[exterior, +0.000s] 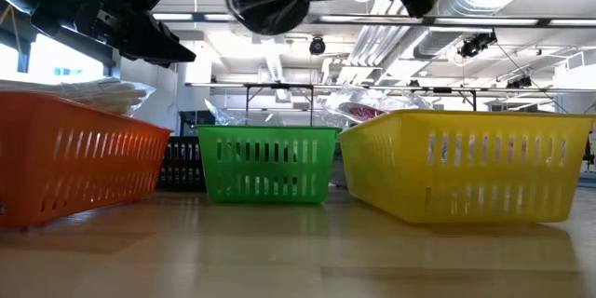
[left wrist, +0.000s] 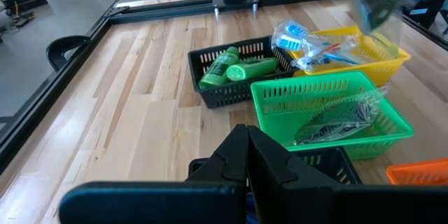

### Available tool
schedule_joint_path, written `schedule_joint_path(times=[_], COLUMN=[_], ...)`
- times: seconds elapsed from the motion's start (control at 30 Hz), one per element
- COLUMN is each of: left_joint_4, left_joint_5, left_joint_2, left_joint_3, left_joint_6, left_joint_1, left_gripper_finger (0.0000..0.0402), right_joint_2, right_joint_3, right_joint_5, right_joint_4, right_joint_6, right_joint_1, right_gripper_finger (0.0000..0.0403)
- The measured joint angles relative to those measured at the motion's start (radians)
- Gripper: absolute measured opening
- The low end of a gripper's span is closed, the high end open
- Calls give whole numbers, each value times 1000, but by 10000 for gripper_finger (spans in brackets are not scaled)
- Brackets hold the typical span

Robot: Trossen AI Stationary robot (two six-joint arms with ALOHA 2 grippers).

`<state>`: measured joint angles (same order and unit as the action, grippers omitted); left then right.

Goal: Pick & Place Travel size toiletries
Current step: Put the black hairbrush into the green bin

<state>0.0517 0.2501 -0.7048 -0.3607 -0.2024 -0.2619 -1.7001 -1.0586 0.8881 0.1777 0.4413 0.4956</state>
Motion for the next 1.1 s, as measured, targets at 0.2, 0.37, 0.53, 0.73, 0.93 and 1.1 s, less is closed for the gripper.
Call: schedule_joint_path(times=[0.2,0.37,0.53,0.73,0.93,1.1], left_joint_4=[-2,-1,0,0,0,-2], left_joint_5=[0,0,0,0,0,0], left_joint_2=[0,0,0,0,0,0], left_joint_3=[0,0,0,0,0,0], left_joint_6=[0,1,1,1,2,0], left_joint_1=[0,0,0,0,0,0], left_gripper_finger=[0,0,0,0,0,0], right_joint_2=[-80,-128,-141,-141,-181,-222], right_joint_3=[-82,-139,-148,-147,-147,-146], right_joint_5=[42,60,56,48,43,53], right_joint_4=[-98,-174,-205,-294,-317,-337], right_joint_6=[-2,5,19,74,79,79], right_joint_1=[-7,-7,-7,-8,-19,-35], right_gripper_finger=[4,4,4,4,4,4])
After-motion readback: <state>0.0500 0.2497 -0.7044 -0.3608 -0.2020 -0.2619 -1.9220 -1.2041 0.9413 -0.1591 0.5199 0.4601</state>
